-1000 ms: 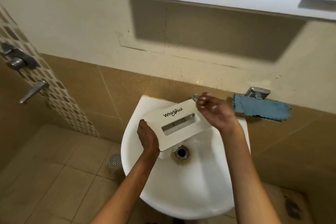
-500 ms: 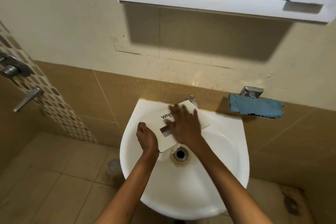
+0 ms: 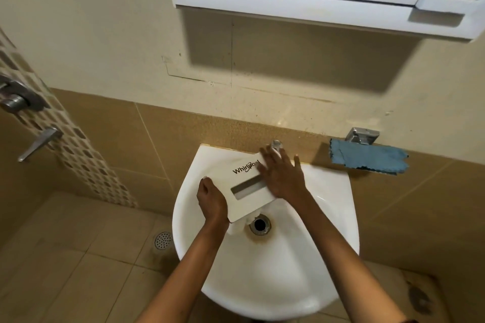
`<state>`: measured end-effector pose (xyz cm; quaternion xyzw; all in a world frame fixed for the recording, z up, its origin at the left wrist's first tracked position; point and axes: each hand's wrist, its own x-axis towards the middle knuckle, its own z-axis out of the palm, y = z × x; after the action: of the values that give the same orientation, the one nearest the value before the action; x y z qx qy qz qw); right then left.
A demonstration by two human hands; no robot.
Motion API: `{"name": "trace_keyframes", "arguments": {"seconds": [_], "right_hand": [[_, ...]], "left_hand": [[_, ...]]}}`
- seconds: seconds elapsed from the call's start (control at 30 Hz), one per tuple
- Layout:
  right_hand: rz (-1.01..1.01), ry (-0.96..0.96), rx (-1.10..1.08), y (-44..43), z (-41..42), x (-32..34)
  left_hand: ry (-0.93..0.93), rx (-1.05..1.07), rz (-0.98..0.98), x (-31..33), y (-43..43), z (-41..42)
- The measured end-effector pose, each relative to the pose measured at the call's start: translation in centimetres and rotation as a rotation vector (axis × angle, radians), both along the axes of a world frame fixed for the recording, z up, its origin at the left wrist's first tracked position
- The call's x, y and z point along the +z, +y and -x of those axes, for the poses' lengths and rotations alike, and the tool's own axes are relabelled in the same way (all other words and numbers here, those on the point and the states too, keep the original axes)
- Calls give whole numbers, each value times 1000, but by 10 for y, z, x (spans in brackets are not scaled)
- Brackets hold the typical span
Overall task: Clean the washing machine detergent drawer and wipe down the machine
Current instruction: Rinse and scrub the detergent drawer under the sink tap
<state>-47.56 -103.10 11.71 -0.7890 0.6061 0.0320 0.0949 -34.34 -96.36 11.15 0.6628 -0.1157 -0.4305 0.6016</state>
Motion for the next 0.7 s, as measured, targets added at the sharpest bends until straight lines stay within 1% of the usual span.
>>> {"name": "trace_keyframes", "arguments": {"seconds": [0.07,0.1,0.13,0.2,0.23,0.27,0.3,0.37,0.4,0.47,0.5,0.53,0.57,0.6,0.63,0.67,0.7], "right_hand": [[38,-5,-91,0,1,1],[37,8,-61,7,-8,1],[42,7,25,19,-21,0],[62,-104,280,48,-45,-1],[51,-143,358,57,-51,-1],[53,-155,380,58,-52,-1],[57,-127,367,51,-47,-3],[93,-37,271,32,-28,-6],[78,-8,163,20,-14,-8],[-8,-70,-112,-2,20,-4],[-5,-127,-204,-8,35,-4],[67,-204,-250,-10,46,-5],[159,-322,-277,-11,50,-8],[225,-507,-325,-10,48,-11],[242,-742,-414,-8,43,-16],[203,-965,-548,-6,37,-20],[111,-1215,-736,-8,32,-23]], "left_hand": [[4,-7,10,1,-1,-1],[6,-10,18,1,-2,-2],[-2,-9,20,-1,-3,-3],[-9,-9,30,-3,-5,-4],[-1,-12,38,-3,-6,-4],[9,-16,43,-3,-6,-3],[15,-12,48,-1,-6,-1],[27,11,36,1,-6,1],[34,16,24,1,-6,1],[47,6,14,-1,-5,0],[49,5,12,-2,-4,0],[48,8,12,-3,-4,0],[50,13,19,-3,-3,0],[53,18,29,-3,-3,1],[61,18,32,-2,-3,2],[66,23,35,-1,-4,4],[68,26,33,1,-3,5]]}}
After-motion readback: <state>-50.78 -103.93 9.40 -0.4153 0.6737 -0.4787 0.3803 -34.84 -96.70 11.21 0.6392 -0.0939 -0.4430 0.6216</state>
